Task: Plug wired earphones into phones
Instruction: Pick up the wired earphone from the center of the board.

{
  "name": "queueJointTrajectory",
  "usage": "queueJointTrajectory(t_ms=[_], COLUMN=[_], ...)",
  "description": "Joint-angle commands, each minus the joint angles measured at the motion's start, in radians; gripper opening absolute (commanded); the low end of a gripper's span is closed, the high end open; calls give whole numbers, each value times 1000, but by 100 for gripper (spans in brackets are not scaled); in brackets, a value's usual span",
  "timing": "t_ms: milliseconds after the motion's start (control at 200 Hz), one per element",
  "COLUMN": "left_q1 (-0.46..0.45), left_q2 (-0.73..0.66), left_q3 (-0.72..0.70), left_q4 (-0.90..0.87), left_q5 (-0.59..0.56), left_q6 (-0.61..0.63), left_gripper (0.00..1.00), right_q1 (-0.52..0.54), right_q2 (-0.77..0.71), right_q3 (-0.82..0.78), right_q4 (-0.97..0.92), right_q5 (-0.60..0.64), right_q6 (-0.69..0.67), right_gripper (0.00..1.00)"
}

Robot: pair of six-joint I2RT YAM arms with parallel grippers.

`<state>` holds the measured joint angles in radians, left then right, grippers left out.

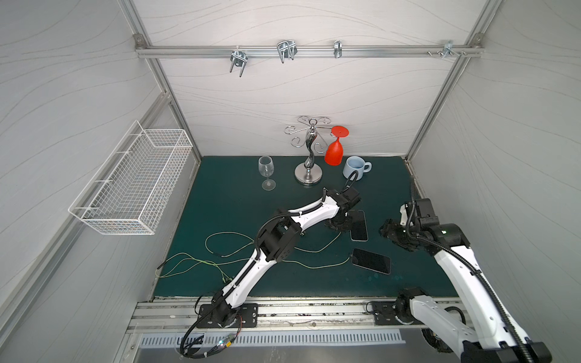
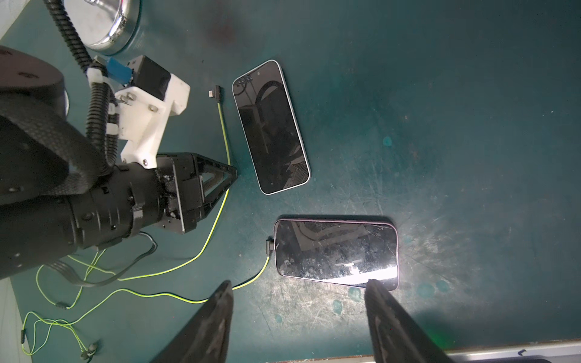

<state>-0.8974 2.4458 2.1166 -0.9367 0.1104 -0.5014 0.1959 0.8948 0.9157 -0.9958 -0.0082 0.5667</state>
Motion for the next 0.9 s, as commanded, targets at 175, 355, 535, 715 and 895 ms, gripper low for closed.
queueJointTrajectory(t_ms=[175, 355, 535, 715, 895], left_q1=[-23, -23, -15, 31, 146], left_q2=[80, 87, 4, -233, -502], left_q3=[71, 86, 77, -106, -333], left_q4=[-86, -112, -123, -17, 111], left_q5=[-32, -57, -93, -21, 201], left_q6=[-11, 1, 75, 203, 300], left_gripper=[20, 1, 0, 0, 0], right_q1=[-1, 0, -1, -1, 0], right_q2=[2, -3, -31, -91, -214], right_q3=[-2, -2, -4, -30, -125], right_q4=[-12, 7, 80, 241, 441], right_q5=[9, 4, -10, -134, -282], right_q6=[6, -26, -125, -274, -458], right_gripper=[67, 67, 67, 69, 73])
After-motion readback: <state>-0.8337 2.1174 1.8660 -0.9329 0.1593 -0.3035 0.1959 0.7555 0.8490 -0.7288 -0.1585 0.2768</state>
